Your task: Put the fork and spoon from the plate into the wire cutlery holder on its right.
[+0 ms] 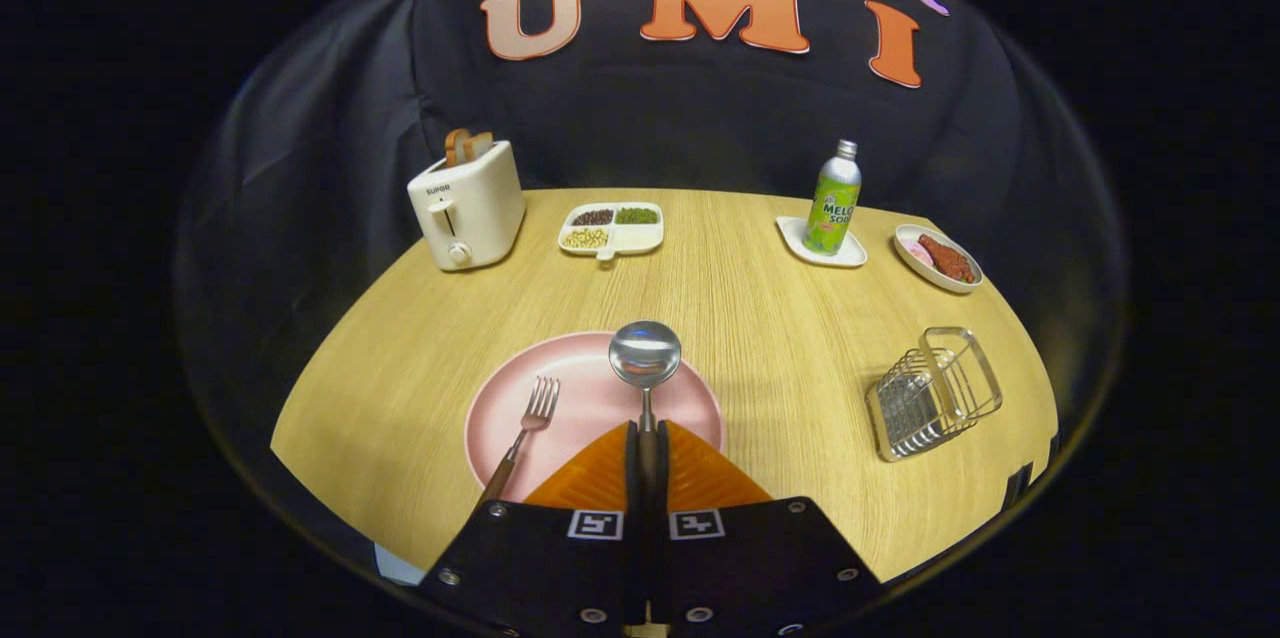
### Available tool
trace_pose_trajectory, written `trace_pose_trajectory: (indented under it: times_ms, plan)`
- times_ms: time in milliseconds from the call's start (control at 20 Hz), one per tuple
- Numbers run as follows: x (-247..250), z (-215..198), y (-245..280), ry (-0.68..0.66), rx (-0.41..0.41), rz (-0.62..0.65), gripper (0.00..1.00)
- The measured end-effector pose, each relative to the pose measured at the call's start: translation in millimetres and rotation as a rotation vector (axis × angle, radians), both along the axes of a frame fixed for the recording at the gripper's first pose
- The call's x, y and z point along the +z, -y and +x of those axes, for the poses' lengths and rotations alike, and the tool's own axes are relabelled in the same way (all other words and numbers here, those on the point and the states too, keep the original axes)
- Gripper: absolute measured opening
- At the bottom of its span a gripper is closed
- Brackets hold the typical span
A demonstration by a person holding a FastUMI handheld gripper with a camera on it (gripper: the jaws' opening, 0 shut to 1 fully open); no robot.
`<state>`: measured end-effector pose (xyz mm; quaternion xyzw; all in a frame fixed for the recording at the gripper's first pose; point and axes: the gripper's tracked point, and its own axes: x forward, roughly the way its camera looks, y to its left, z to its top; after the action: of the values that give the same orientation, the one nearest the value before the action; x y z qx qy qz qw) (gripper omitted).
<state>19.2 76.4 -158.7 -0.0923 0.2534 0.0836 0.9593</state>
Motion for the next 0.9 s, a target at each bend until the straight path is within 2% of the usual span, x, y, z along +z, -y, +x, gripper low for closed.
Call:
trace_pose_trajectory:
  times_ms: [250, 400, 900]
  plan:
    - [39.1, -10.4, 25.1, -0.029, 0.012, 0.047, 0.02]
    - [55.3, -12.6, 54.9, -0.044, -0.001, 0.010, 0.02]
    - [78.6, -27.1, 144.1, -0.126, -0.129, -0.043, 0.02]
